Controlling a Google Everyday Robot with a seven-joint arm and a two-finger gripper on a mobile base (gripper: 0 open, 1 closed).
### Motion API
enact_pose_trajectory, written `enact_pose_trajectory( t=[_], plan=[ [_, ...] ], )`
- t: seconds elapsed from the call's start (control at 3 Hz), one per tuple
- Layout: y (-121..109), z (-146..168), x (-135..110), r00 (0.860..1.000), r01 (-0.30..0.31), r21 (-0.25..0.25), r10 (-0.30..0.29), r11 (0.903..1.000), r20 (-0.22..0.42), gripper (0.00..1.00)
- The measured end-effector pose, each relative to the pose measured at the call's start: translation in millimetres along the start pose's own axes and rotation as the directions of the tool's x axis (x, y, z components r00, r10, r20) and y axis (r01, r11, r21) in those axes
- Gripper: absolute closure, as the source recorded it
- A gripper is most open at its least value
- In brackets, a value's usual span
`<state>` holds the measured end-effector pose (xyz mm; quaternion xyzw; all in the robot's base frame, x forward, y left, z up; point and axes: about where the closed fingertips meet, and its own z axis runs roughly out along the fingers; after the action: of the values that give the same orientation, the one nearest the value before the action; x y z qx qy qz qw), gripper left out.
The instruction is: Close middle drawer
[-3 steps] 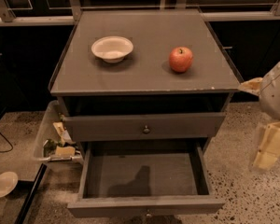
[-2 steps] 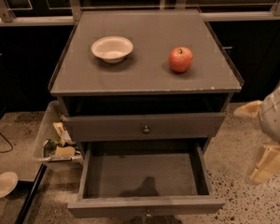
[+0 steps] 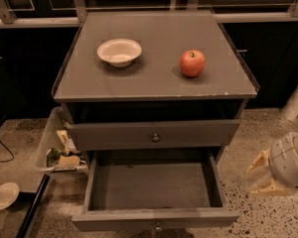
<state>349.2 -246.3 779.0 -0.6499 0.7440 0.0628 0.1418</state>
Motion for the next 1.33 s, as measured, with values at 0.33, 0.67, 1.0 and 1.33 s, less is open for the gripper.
enact_pose_trajectory(
  t=[0.33,0.67,1.0,1.33],
  plan=[
    [1,2,1,1.000,-0.001,-0.004,0.001,1.0000,0.000,0.87],
    [1,2,1,1.000,-0.001,-0.004,0.001,1.0000,0.000,1.00],
    [11,38,15,0.997,-0.067,-0.043,0.069,0.9968,0.046,1.00],
    [20,92,30,0.990,-0.097,-0.058,0.102,0.9936,0.097,1.00]
  ],
)
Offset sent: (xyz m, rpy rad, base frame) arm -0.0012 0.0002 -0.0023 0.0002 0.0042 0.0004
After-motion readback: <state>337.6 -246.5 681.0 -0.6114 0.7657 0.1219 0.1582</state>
